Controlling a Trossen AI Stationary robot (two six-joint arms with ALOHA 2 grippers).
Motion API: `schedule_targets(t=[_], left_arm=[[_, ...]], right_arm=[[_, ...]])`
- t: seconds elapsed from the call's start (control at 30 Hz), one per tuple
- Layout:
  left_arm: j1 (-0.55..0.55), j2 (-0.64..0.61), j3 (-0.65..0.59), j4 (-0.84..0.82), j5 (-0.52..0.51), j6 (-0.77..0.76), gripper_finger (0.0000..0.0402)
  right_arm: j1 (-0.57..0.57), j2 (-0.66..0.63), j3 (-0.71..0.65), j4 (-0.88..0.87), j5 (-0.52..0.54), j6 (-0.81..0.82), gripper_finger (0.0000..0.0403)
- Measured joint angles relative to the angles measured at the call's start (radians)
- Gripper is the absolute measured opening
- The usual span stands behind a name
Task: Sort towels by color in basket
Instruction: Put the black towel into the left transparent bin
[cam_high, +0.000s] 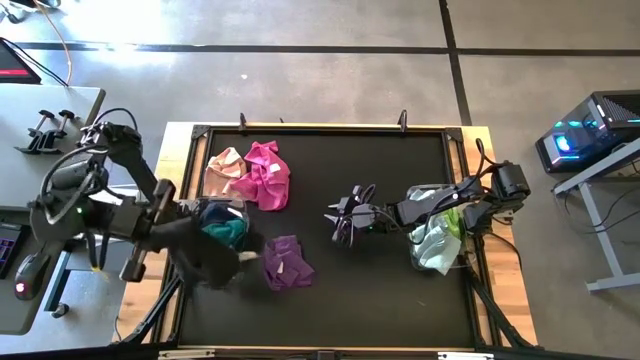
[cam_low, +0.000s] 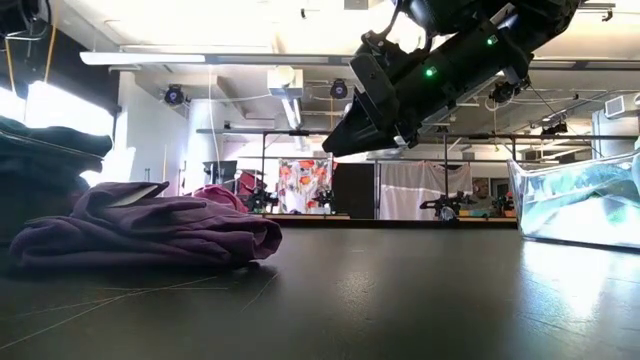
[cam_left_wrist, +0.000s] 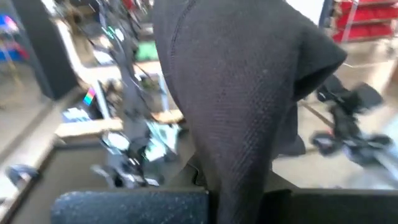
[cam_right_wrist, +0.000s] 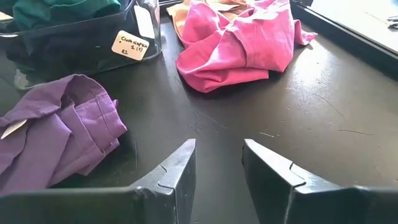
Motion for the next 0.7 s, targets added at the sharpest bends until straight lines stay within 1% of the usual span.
schedule_targets(t=[0.1, 0.3, 0.4, 0.53, 0.6, 0.7], left_arm=[[-0.007, 0.003, 0.002, -0.112, 0.068, -0.103, 0.0001], [-0.006, 0.045, 0.002, -0.388, 0.262, -0.349, 0.0001], [-0.006, 0.077, 0.002, -0.551, 0.32, -0.513, 0.0001], [-0.005, 0.111, -0.005, -0.75, 0.366, -0.757, 0.0001], [-0.005, 0.113, -0.032, -0.767, 0.401, -0.842, 0.0001], [-0.005, 0.09, -0.099, -0.719, 0.438, -0.876, 0.0001]], right_arm=[[0.0, 0.0, 0.0, 0.0, 0.0, 0.0, 0.0126], [0.0, 0.0, 0.0, 0.0, -0.026, 0.0, 0.0126], [0.0, 0.0, 0.0, 0.0, -0.033, 0.008, 0.0126], [0.0, 0.0, 0.0, 0.0, -0.033, 0.018, 0.0126], [0.0, 0.0, 0.0, 0.004, -0.033, 0.018, 0.0126], [0.0, 0.0, 0.0, 0.014, -0.033, 0.018, 0.0126]])
